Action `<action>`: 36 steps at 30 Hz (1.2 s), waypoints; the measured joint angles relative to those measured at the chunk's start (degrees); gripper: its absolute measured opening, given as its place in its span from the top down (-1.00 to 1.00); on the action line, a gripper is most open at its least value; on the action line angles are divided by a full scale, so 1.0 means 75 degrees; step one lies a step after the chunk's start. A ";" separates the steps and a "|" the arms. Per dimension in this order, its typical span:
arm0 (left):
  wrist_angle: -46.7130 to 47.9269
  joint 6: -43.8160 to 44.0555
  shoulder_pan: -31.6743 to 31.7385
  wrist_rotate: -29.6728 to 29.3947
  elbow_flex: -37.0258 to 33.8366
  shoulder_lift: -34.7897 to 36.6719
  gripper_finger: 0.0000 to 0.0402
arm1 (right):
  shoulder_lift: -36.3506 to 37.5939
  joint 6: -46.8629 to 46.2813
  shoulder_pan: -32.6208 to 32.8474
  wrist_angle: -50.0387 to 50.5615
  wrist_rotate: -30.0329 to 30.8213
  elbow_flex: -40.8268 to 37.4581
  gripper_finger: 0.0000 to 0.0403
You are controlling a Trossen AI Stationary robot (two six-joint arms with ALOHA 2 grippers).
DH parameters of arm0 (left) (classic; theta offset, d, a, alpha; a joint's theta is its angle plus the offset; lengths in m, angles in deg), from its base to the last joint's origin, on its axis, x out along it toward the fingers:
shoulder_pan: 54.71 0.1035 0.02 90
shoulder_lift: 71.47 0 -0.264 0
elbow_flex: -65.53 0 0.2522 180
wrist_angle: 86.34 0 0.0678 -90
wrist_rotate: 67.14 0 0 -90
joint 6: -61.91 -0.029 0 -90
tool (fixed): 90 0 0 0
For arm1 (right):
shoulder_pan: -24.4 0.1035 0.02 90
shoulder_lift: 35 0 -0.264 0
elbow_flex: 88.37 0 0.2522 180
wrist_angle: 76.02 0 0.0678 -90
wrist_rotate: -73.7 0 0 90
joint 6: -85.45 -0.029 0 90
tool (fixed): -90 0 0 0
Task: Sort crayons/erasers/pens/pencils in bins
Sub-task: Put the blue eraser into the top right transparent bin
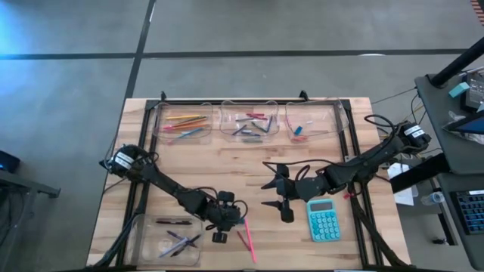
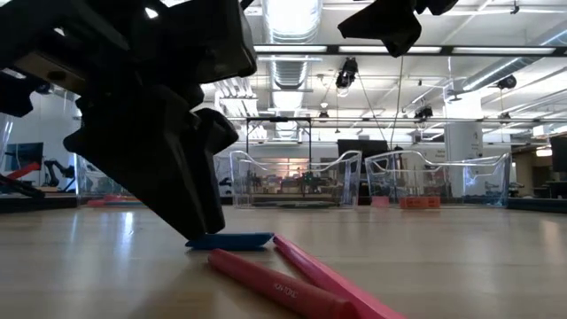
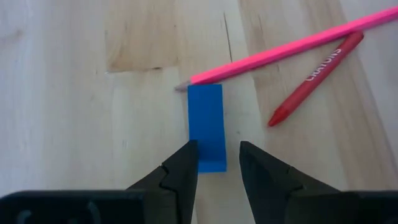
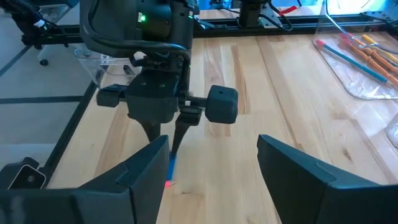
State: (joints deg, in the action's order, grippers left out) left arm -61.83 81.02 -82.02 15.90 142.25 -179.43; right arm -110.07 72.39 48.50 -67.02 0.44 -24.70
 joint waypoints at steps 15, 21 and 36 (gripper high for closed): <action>0.0093 -0.0032 0.0289 -0.0110 -0.0092 -0.0009 0.48 | 0.0000 0.0000 0.0000 0.0003 0.0002 -0.0003 -0.16; 0.0083 -0.0038 0.0300 -0.0136 -0.0096 -0.0009 0.53 | -0.0003 0.0000 0.0000 0.0000 0.0002 -0.0012 -0.16; 0.1409 -0.0226 0.0395 -0.1674 0.0094 0.1249 0.97 | -0.0003 0.0006 -0.0002 0.0003 0.0046 -0.0015 -0.16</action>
State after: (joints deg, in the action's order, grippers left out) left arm -51.26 79.33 -79.05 3.34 142.96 -170.06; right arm -110.09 72.44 48.48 -66.99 0.79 -24.81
